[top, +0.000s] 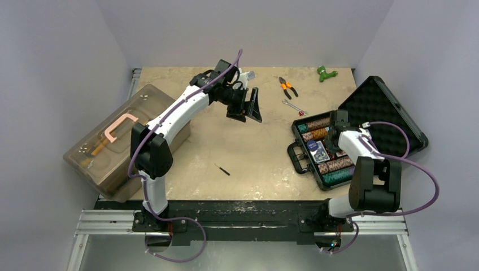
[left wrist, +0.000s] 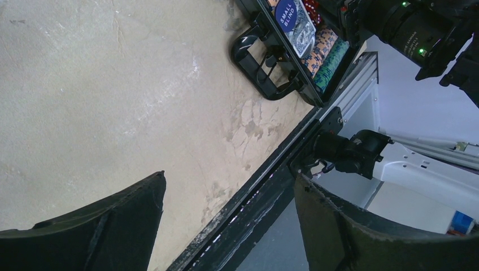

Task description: Pack up texas hold em set

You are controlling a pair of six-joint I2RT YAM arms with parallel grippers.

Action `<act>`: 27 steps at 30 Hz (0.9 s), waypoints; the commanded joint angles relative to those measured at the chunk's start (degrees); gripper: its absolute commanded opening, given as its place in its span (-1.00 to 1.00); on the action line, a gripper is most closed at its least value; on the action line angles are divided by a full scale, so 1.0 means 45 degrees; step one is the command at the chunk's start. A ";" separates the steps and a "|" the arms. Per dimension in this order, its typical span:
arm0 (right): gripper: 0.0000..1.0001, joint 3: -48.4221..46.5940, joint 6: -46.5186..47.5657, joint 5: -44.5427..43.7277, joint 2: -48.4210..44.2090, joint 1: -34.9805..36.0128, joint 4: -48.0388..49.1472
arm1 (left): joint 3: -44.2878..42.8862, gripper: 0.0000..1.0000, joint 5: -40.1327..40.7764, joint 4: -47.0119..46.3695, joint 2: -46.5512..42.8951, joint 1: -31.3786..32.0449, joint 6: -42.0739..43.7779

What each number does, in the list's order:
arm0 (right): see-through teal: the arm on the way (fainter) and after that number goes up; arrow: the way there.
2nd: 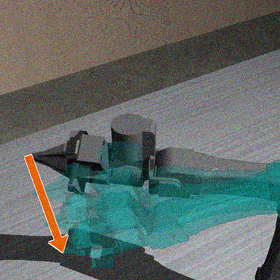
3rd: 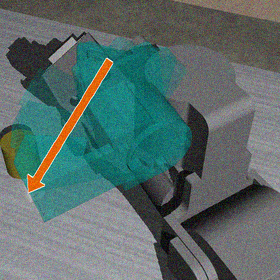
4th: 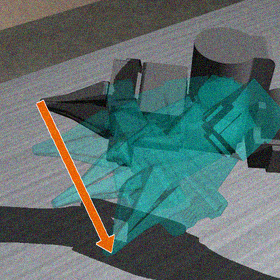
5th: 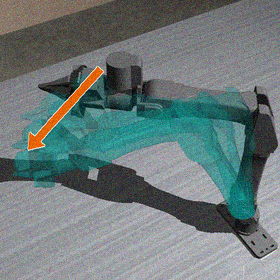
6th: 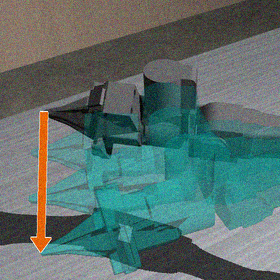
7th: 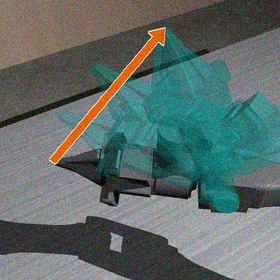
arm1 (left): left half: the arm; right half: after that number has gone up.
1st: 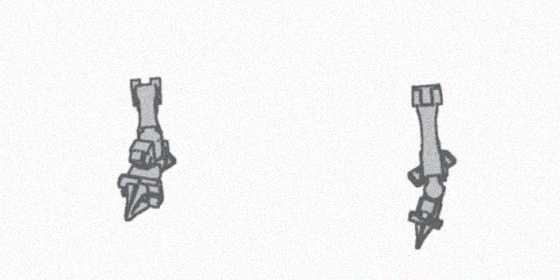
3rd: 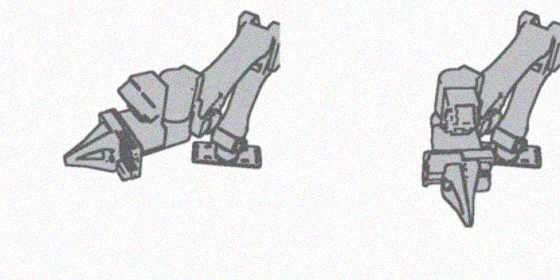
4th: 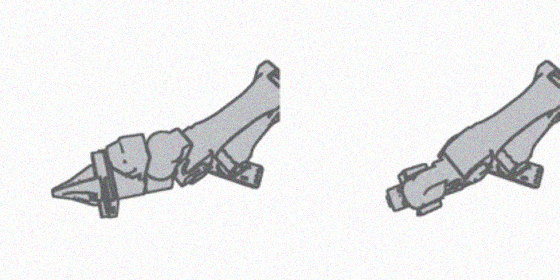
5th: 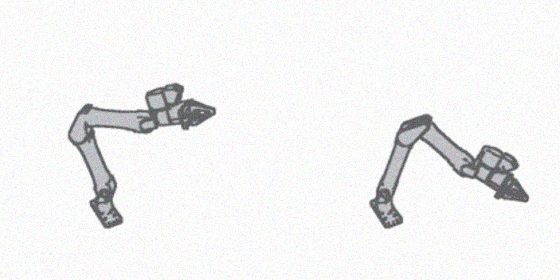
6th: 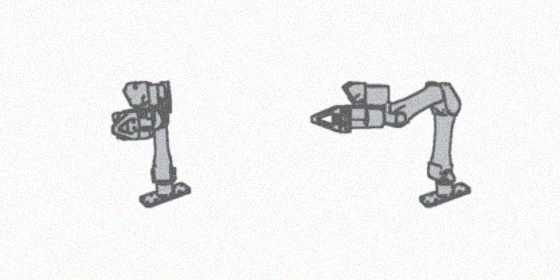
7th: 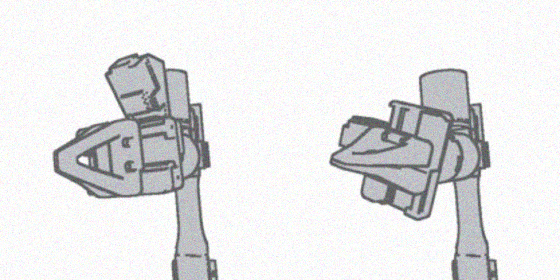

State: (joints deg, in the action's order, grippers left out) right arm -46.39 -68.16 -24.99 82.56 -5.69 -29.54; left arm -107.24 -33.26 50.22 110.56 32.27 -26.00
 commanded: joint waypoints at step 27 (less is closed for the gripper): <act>-0.04 -0.0301 0.0407 -0.1416 -0.1354 -0.0032 -0.1529 | -0.0015 0.65 -0.0422 -0.0446 -0.0508 -0.0087 -0.0121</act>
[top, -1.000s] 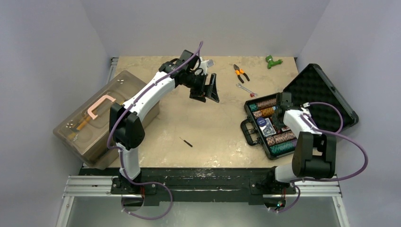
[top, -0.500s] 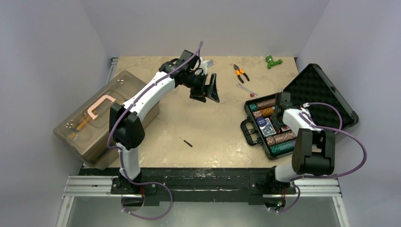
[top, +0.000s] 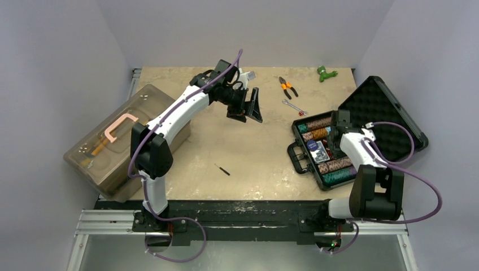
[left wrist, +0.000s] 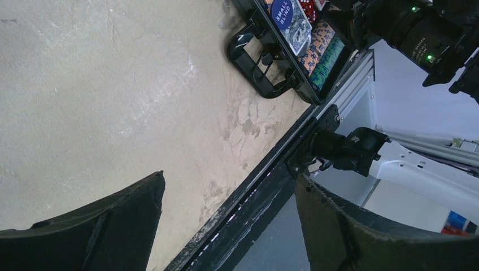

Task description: Pack up texas hold em set

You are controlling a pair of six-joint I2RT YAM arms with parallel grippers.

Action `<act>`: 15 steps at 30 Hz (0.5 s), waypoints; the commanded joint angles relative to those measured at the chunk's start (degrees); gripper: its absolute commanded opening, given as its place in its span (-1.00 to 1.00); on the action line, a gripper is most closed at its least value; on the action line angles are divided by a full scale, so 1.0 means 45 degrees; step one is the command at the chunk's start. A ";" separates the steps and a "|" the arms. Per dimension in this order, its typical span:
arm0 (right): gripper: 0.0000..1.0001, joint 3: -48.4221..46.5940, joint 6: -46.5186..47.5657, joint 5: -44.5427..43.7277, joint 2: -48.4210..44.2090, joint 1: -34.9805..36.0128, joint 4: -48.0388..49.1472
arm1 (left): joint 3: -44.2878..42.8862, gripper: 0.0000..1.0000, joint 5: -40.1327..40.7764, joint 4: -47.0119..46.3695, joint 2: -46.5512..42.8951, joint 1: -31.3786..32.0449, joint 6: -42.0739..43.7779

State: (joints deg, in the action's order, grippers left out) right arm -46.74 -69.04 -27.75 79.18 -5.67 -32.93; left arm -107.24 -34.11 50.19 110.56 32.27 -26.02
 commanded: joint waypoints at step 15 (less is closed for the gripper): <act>0.98 -0.4520 1.3238 0.6345 0.1590 0.0596 0.3185 | 0.0021 0.66 -0.0145 -0.0424 -0.0508 -0.0089 -0.0054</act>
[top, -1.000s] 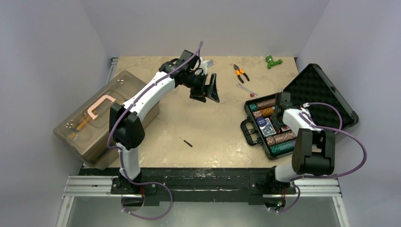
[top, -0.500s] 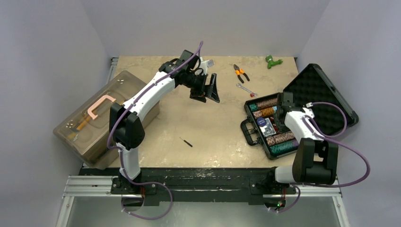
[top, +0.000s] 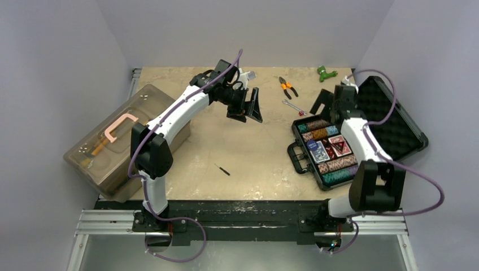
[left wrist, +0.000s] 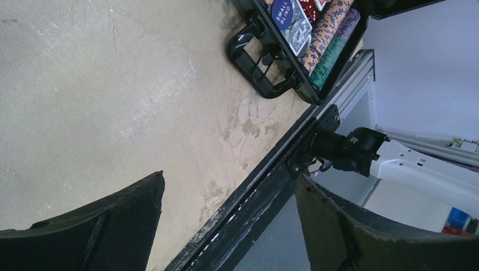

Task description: Pack up texas hold em set

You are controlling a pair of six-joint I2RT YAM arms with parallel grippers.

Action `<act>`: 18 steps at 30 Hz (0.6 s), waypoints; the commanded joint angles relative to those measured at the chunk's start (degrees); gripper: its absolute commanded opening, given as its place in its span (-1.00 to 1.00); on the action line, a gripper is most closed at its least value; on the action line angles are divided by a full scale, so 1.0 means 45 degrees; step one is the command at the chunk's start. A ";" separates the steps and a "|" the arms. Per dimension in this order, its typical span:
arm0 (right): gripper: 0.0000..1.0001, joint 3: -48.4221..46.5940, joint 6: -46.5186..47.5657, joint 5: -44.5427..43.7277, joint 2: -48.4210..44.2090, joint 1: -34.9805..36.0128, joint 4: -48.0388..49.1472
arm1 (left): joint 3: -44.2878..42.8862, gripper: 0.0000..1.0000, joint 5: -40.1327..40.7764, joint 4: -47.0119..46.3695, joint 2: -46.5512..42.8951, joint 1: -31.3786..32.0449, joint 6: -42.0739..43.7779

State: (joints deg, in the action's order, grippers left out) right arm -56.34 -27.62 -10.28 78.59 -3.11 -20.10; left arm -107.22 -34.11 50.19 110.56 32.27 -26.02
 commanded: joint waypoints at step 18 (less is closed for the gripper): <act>0.96 -0.9929 0.7426 0.1527 1.0112 0.1777 -0.6020 | -0.0081 0.67 -0.0441 -0.0404 -0.0335 -0.0116 -0.0133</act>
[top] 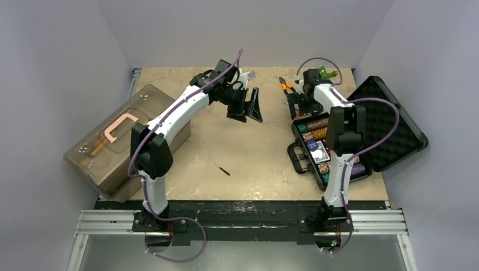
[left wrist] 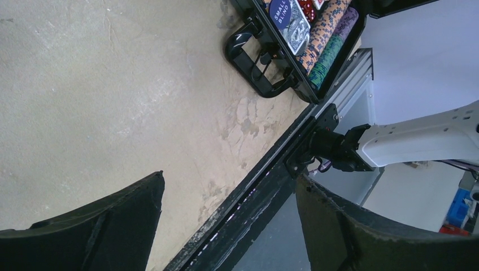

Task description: Pack up texas hold em set

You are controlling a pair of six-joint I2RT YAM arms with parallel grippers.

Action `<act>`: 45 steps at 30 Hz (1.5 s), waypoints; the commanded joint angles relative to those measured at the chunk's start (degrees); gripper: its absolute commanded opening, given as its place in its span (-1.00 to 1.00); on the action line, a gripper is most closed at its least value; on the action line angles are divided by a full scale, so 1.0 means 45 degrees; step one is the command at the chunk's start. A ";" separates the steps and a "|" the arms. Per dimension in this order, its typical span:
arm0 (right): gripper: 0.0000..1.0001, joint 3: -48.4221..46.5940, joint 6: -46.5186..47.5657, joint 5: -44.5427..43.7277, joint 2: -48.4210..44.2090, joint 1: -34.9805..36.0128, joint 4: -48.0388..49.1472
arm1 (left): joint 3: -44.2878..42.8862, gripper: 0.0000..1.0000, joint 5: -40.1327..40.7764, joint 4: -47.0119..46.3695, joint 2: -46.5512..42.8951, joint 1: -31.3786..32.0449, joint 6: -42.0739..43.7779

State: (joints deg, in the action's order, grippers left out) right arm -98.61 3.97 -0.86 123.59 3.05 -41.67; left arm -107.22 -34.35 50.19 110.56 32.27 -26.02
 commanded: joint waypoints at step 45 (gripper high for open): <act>0.97 0.2547 -0.5068 -0.1933 -0.2884 0.1217 0.5285 | -0.0356 0.71 0.0916 0.0190 0.0274 -0.0351 0.0923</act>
State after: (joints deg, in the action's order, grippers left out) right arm -92.55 -13.39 -6.04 113.62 8.34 -31.11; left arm -107.24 -32.51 50.92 110.83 30.98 -24.60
